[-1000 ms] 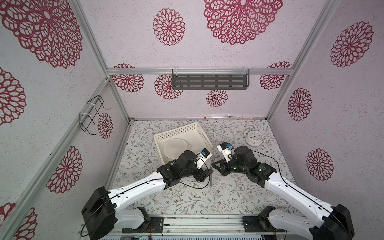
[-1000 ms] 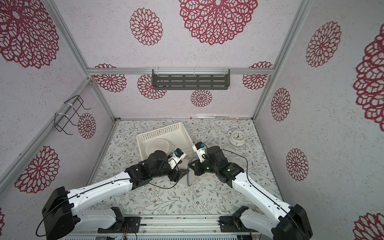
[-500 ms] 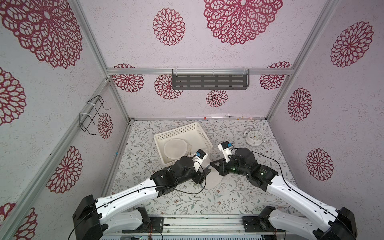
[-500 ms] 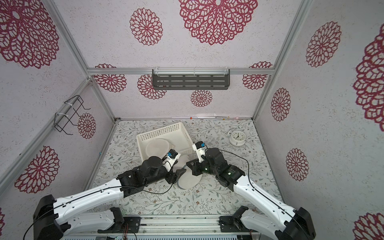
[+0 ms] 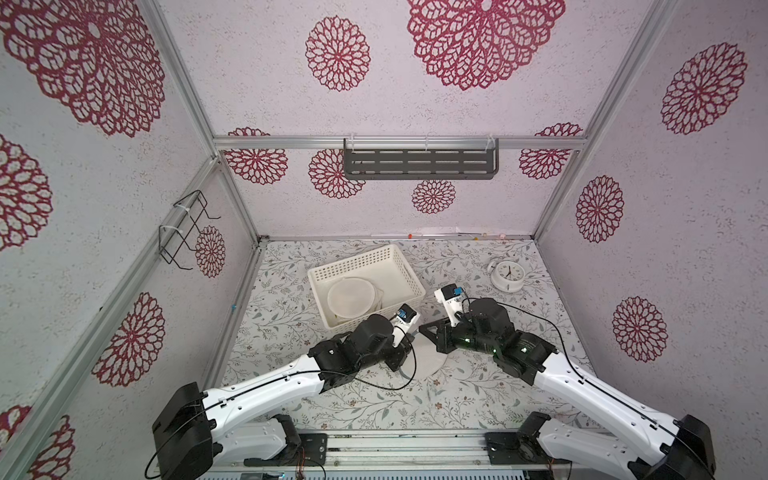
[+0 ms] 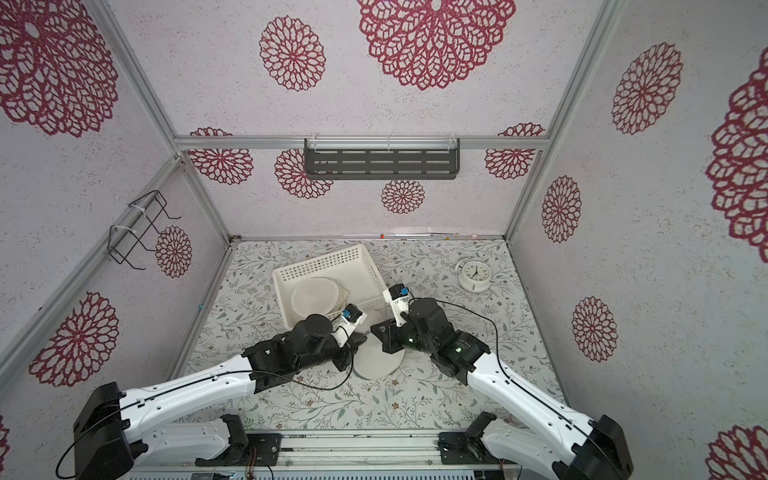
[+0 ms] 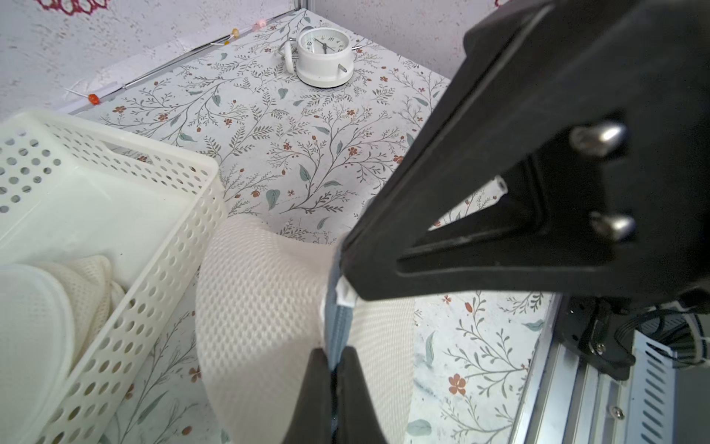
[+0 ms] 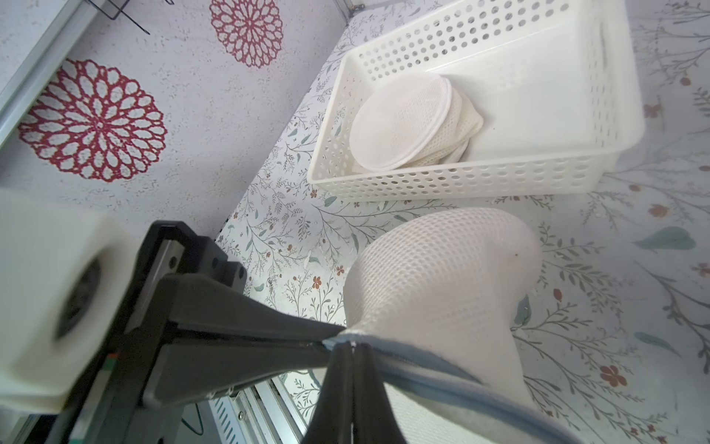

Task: Turn the laundry bag inside out
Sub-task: Zip the zipper on the laundry bag.

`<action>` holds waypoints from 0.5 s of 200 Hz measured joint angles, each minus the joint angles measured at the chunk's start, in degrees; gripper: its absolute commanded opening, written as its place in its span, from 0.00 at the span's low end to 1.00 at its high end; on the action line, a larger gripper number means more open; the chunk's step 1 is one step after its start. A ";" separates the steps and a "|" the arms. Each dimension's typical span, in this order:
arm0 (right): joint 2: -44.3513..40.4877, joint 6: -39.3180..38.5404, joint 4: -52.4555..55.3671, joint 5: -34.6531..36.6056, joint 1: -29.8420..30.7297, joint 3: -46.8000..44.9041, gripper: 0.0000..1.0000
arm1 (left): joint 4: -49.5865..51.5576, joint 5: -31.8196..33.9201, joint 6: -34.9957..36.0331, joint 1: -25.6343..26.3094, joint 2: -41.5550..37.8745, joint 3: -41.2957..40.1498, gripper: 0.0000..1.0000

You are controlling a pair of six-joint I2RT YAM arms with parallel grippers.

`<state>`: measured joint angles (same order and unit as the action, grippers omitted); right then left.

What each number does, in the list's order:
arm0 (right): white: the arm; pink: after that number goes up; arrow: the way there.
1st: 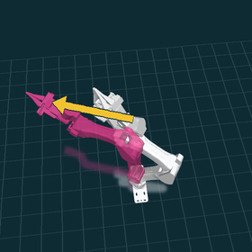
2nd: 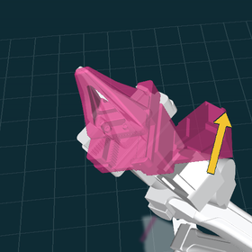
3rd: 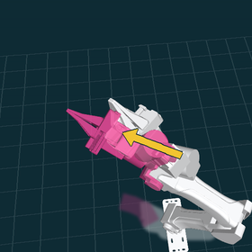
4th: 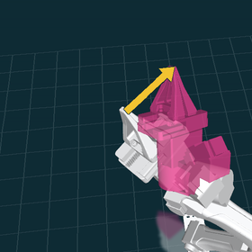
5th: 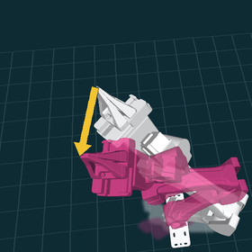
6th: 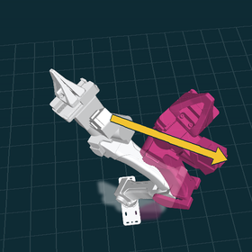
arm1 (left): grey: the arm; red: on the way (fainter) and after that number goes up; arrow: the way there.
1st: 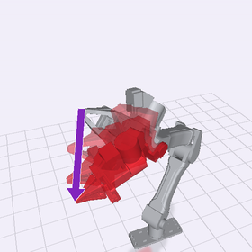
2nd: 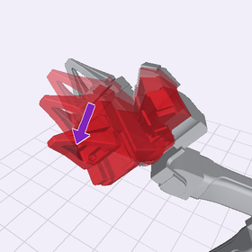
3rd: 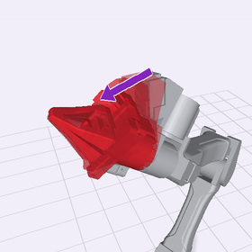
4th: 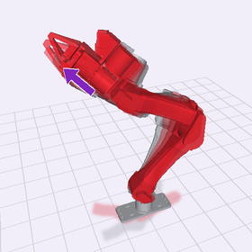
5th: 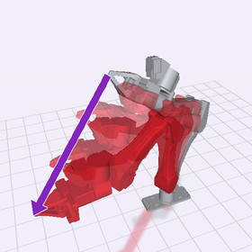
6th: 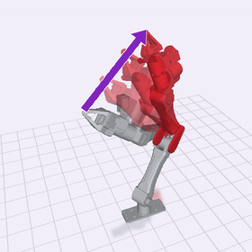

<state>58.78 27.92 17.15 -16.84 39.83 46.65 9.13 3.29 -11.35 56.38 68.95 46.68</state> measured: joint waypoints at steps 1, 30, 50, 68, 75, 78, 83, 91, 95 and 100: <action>-0.02 0.04 0.00 0.04 -0.07 0.00 0.00 | -0.07 0.00 0.00 0.00 -0.07 -0.04 0.00; -3.23 1.14 0.11 -0.02 -5.46 -1.60 0.00 | -4.13 0.50 -0.83 0.00 -4.66 -4.59 0.00; -7.15 1.92 0.15 -0.55 -10.10 -5.49 0.00 | -8.31 1.03 -2.45 0.00 -8.85 -9.20 0.00; -8.94 2.86 0.11 -1.33 -11.56 -8.57 0.00 | -11.23 1.11 -3.91 0.00 -10.45 -12.20 0.00; -9.03 3.19 0.13 -1.77 -11.58 -9.38 0.00 | -12.13 1.07 -4.50 0.00 -10.34 -12.94 0.00; -8.98 3.23 0.15 -1.97 -11.58 -9.55 0.00 | -12.39 1.05 -4.72 0.00 -10.23 -13.18 0.00; -8.81 3.28 0.17 -2.05 -11.58 -9.75 0.00 | -13.05 1.01 -5.03 0.00 -9.94 -13.57 0.00; -8.46 3.32 0.22 -2.10 -11.63 -9.79 0.00 | -13.75 0.94 -5.49 0.00 -9.33 -14.01 0.00; -8.31 3.28 0.17 -2.05 -11.65 -9.77 0.00 | -14.10 0.94 -5.73 0.00 -9.01 -14.16 0.00; -8.13 3.26 0.22 -2.05 -11.69 -9.66 0.00 | -14.51 0.92 -5.92 0.00 -8.57 -14.29 0.02</action>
<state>50.65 31.18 17.37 -18.90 28.14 36.99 -5.39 4.21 -17.28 56.38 60.38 32.38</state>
